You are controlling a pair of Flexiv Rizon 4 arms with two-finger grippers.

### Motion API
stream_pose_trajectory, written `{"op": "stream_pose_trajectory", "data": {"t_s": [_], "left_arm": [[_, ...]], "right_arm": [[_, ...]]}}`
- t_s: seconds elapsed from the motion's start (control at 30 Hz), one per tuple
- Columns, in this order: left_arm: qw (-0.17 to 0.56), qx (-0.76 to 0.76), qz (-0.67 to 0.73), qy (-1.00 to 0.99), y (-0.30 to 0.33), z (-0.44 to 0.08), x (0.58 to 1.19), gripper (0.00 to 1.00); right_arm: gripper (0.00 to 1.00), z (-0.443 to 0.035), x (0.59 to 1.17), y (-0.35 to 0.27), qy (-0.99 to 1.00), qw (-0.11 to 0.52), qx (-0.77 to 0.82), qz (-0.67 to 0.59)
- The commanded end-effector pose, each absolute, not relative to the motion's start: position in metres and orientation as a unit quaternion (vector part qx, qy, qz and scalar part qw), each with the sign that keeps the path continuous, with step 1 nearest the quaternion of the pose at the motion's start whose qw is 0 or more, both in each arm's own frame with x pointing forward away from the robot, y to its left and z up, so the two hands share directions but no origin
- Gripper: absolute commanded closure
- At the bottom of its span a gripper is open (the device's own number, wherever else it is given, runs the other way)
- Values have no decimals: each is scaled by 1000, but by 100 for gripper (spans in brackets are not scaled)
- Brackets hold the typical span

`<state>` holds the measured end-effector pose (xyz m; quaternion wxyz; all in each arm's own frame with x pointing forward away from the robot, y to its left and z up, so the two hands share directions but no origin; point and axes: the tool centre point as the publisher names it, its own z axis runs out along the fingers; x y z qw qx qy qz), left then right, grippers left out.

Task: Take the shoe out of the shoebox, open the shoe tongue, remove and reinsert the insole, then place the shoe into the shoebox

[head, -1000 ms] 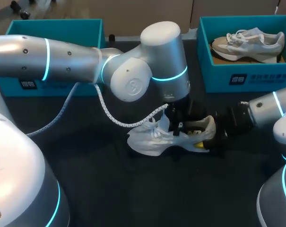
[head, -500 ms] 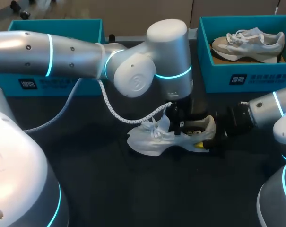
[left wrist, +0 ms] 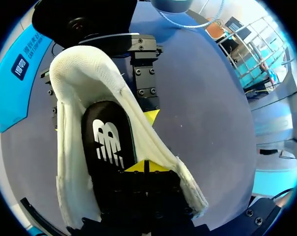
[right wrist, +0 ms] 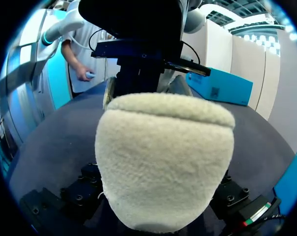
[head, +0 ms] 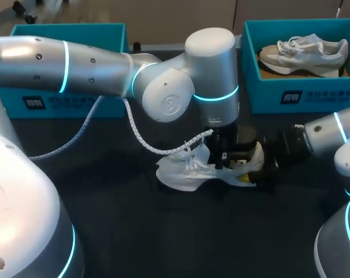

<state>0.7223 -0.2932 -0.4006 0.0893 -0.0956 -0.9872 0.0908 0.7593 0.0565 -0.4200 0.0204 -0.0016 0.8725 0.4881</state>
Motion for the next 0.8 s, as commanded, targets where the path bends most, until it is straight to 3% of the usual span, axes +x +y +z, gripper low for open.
{"op": "stream_pose_trajectory", "data": {"t_s": [0.03,0.13,0.8], "left_arm": [[79,-95,89,-988,-295,-405,720,71],[75,-97,88,-989,-296,-407,724,61],[42,-100,83,-991,-300,-418,734,51]], "right_arm": [[100,-424,758,60,873,20,-1,487],[100,-424,758,60,873,20,-1,487],[100,-424,758,60,873,20,-1,487]]}}
